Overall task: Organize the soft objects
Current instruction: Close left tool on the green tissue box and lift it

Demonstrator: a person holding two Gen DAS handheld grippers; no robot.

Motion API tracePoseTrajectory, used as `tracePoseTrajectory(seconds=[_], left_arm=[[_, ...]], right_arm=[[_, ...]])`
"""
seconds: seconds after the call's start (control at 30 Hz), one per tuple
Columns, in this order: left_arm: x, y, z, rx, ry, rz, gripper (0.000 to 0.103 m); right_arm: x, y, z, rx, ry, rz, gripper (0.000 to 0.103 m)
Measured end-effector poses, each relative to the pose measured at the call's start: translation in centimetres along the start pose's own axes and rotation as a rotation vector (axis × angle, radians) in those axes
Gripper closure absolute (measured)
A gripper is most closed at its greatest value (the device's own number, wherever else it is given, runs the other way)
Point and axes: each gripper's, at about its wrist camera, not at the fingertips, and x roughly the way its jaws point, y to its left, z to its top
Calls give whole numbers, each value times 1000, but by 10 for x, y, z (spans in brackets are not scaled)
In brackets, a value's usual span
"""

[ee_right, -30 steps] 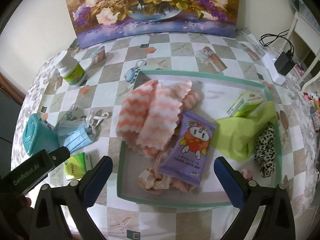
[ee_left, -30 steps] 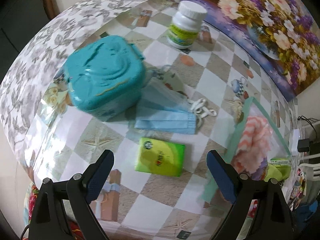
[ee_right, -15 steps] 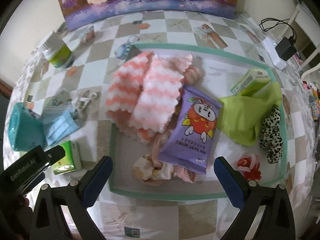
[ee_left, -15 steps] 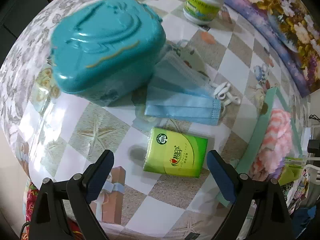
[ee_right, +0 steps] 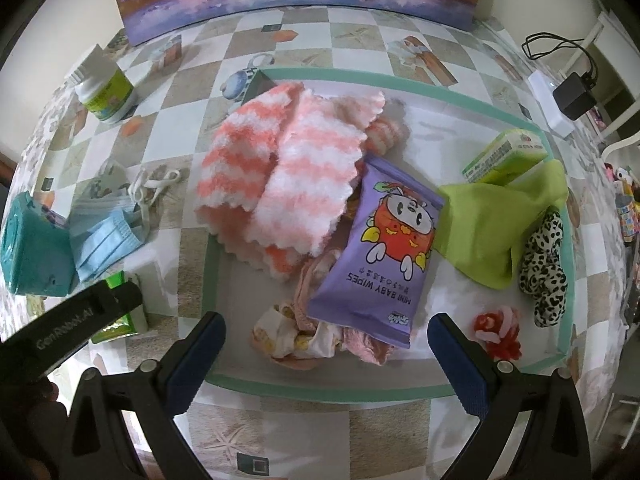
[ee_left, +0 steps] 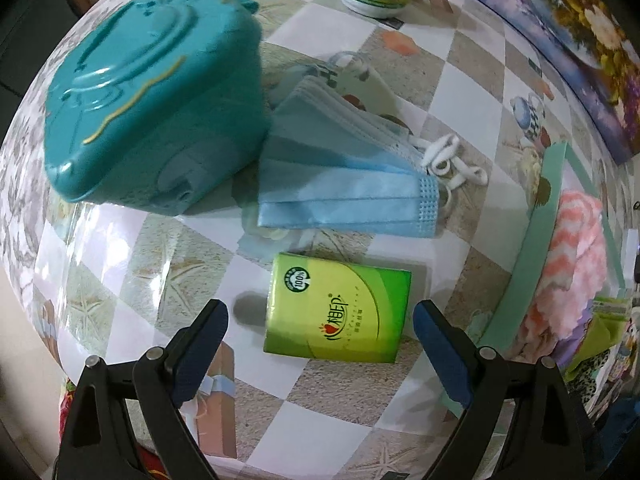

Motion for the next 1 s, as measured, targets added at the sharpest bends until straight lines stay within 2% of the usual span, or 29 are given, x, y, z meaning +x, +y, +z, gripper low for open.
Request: tracePoseTrajectory(seconds=[0.17,0.23,0.3,0.33,0.7,0.83,1.0], left_arm=[[0,-8,2,10,-23,10,10],[-4,-11,0,12,-37,4,20],[-7,-11,0,12,-39,-7,35],[-7,-11,1,12,-38,-10,37],[-19,17,2,-49,-56,-61,38],[-25,29,1,-88,-71,-80,38],[-25,54,1,-159,-72,-93,38]], right_arm=[[1,-2,1,4,2,-1,0],[0,-3,1,5,1,-1,0],[0,-3,1,6,1,-1,0],[0,-3,0,6,1,-1,0],[0,-3,2,-1,-9,-8,0],[-10,3,4,-11,-60,2,0],[-25,16,6,-40,-137,54,0]])
